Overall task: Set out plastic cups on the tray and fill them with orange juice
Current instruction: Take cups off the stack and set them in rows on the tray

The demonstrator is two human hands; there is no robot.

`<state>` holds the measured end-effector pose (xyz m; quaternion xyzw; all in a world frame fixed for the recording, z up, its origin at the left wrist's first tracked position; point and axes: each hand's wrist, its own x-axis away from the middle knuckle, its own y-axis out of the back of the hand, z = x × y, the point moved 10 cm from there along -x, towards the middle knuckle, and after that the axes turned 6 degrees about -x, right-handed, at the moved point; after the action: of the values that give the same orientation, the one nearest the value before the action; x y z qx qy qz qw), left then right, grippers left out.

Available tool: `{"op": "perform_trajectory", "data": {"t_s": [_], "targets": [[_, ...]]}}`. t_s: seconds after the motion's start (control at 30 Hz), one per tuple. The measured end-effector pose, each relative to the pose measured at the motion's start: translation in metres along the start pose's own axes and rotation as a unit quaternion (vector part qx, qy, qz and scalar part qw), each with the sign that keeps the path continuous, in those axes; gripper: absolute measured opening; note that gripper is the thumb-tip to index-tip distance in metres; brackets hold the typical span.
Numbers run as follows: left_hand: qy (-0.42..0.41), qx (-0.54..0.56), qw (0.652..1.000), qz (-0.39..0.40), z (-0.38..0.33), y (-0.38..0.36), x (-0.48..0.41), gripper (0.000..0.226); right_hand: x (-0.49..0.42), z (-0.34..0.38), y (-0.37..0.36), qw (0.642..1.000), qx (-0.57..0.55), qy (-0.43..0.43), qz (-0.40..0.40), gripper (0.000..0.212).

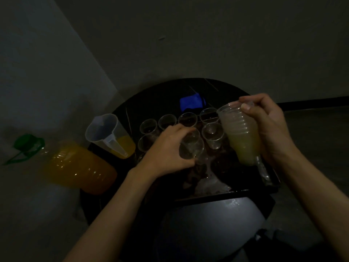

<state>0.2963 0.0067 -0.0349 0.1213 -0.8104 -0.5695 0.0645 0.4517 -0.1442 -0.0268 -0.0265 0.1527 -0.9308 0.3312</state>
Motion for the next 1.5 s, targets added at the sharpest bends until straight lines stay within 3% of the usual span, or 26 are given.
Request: {"op": "perform_trajectory", "data": {"t_s": [0.4, 0.53, 0.63, 1.03, 1.23, 1.3, 1.4, 1.5], "targets": [[-0.008, -0.051, 0.999, 0.010, 0.000, -0.036, 0.007, 0.082, 0.005, 0.005, 0.001, 1.000, -0.015, 0.010, 0.006, 0.022], [-0.002, -0.082, 0.997, 0.008, 0.006, -0.041, 0.006, 0.084, 0.005, 0.007, -0.003, 1.000, -0.023, 0.011, 0.015, 0.032], [0.000, -0.091, 0.996, -0.002, 0.009, -0.044, 0.007, 0.083, 0.005, 0.005, -0.003, 1.000, -0.023, 0.013, 0.014, 0.023], [0.010, -0.098, 0.995, -0.007, 0.017, -0.054, 0.011, 0.081, 0.004, 0.006, -0.003, 1.000, -0.013, 0.018, 0.013, 0.020], [0.010, -0.090, 0.996, -0.003, 0.016, -0.051, 0.011, 0.080, 0.004, 0.003, -0.004, 1.000, -0.011, 0.013, 0.015, 0.040], [0.008, -0.089, 0.996, -0.006, 0.015, -0.050, 0.012, 0.079, 0.003, 0.003, -0.004, 1.000, -0.015, 0.014, 0.017, 0.035], [0.015, -0.065, 0.997, -0.038, 0.011, -0.040, 0.011, 0.072, 0.004, 0.003, -0.005, 1.000, -0.015, 0.014, 0.018, 0.028], [0.049, 0.067, 0.992, -0.096, 0.005, -0.012, 0.005, 0.058, 0.006, 0.004, -0.008, 1.000, -0.020, 0.008, 0.020, 0.040]]}}
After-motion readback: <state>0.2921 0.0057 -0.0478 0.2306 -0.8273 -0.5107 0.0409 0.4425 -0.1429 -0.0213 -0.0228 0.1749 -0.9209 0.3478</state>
